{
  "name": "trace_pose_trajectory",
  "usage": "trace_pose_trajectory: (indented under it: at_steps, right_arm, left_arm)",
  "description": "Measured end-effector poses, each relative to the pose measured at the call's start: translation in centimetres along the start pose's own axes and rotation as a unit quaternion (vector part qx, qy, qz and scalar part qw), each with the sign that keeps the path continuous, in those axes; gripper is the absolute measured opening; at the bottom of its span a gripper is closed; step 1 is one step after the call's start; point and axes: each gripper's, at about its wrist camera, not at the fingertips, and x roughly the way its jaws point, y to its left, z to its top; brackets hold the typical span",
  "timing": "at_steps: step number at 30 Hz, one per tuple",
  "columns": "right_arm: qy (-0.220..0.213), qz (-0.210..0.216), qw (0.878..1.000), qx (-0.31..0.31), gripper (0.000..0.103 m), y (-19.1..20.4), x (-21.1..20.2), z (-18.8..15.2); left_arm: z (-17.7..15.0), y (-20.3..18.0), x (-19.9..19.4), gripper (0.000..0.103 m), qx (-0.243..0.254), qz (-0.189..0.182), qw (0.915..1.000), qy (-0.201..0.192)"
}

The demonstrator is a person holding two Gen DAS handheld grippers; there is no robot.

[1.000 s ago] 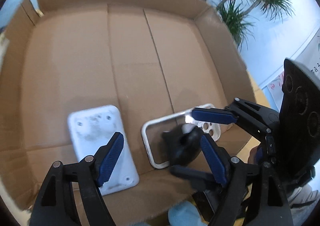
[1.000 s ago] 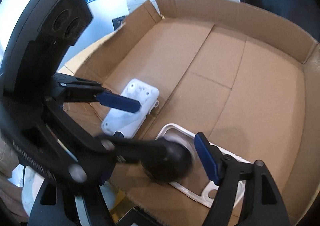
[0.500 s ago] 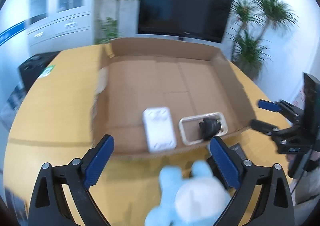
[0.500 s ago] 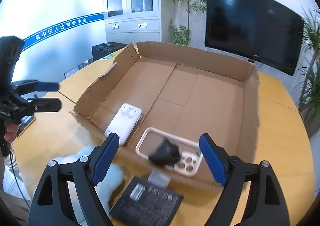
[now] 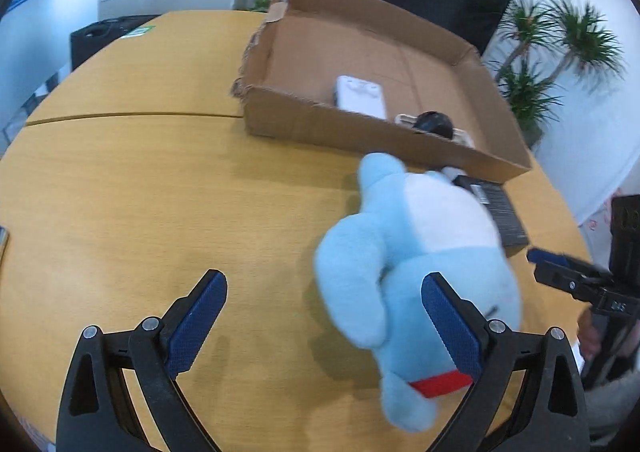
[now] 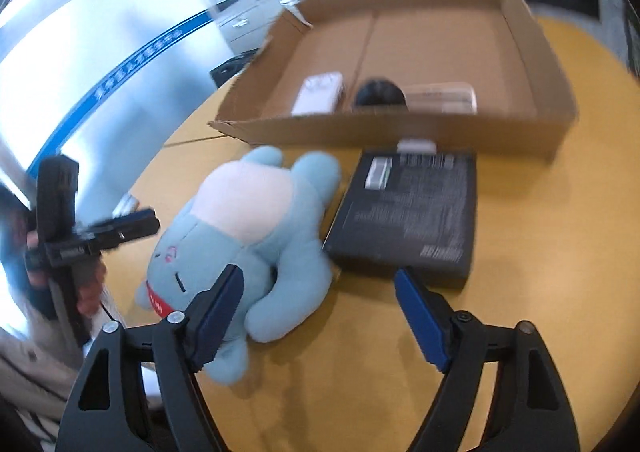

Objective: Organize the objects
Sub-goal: 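Move both tools to the light blue plush toy and close on it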

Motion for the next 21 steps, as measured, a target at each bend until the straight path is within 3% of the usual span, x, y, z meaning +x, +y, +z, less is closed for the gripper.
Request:
trace_pose_trajectory:
  at_steps: [4, 9, 17, 19, 21]
  right_arm:
    - [0.025, 0.011, 0.999, 0.027, 0.063, 0.4, 1.7, -1.3]
    - [0.047, 0.016, 0.998, 0.046, 0.044, -0.3, 3.6, -1.4]
    - [0.071, 0.026, 0.995, 0.06, 0.039, -0.4, 5.4, -1.1]
    - [0.077, 0.024, 0.996, 0.046, 0.039, 0.1, 5.6, -1.0]
    - [0.079, 0.022, 0.996, 0.038, 0.039, 0.4, 5.8, -0.7]
  left_arm:
    - [-0.2, 0.0, 1.0, 0.099, -0.002, -0.012, 0.9999, 0.0]
    - [1.3, 0.7, 2.4, 0.08, -0.005, -0.009, 0.9999, 0.007]
    - [1.7, -0.8, 3.9, 0.05, 0.046, -0.03, 0.9979, 0.035]
    - [1.7, -0.7, 4.0, 0.049, 0.05, -0.031, 0.9975, 0.039]
    - [1.8, -0.7, 4.0, 0.042, 0.051, -0.036, 0.997, 0.045]
